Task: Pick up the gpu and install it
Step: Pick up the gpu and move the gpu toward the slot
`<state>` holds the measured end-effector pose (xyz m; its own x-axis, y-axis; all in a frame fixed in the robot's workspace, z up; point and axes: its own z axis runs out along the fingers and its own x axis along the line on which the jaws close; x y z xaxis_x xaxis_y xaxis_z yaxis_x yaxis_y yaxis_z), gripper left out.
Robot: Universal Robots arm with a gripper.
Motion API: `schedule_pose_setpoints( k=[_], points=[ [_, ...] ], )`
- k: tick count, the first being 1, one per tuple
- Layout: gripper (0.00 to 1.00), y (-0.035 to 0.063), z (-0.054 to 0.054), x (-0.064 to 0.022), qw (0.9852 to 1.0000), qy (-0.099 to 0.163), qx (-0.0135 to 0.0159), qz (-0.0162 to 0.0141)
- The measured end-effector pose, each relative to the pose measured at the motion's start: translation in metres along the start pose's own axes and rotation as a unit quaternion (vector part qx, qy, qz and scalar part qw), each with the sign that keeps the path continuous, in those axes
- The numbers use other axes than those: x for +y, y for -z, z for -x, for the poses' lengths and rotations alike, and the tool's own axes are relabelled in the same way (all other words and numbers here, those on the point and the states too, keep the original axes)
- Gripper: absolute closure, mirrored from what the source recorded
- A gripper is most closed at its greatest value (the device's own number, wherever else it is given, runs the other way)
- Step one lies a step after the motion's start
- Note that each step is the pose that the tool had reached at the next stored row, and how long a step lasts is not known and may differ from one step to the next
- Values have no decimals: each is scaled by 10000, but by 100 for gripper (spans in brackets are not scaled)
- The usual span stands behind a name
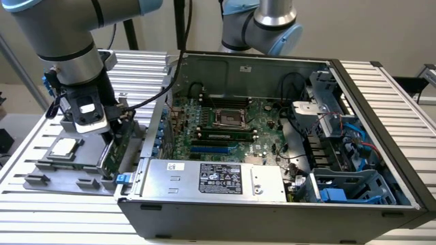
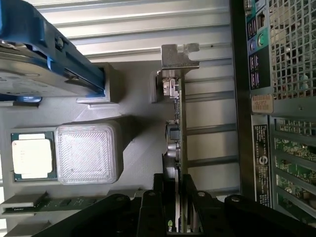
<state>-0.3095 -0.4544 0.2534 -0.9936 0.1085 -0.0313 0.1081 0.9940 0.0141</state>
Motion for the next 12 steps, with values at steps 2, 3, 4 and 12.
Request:
schedule_pose_setpoints(
  k=[2, 3, 4, 12],
  points=[
    [73, 90, 5, 1, 10000, 0, 4, -1],
    [73, 139, 8, 2, 10000, 0, 6, -1],
    [73, 184, 11, 3, 10000, 1, 7, -1],
    [73, 547, 47, 10, 10000, 17, 25, -3]
  ],
)
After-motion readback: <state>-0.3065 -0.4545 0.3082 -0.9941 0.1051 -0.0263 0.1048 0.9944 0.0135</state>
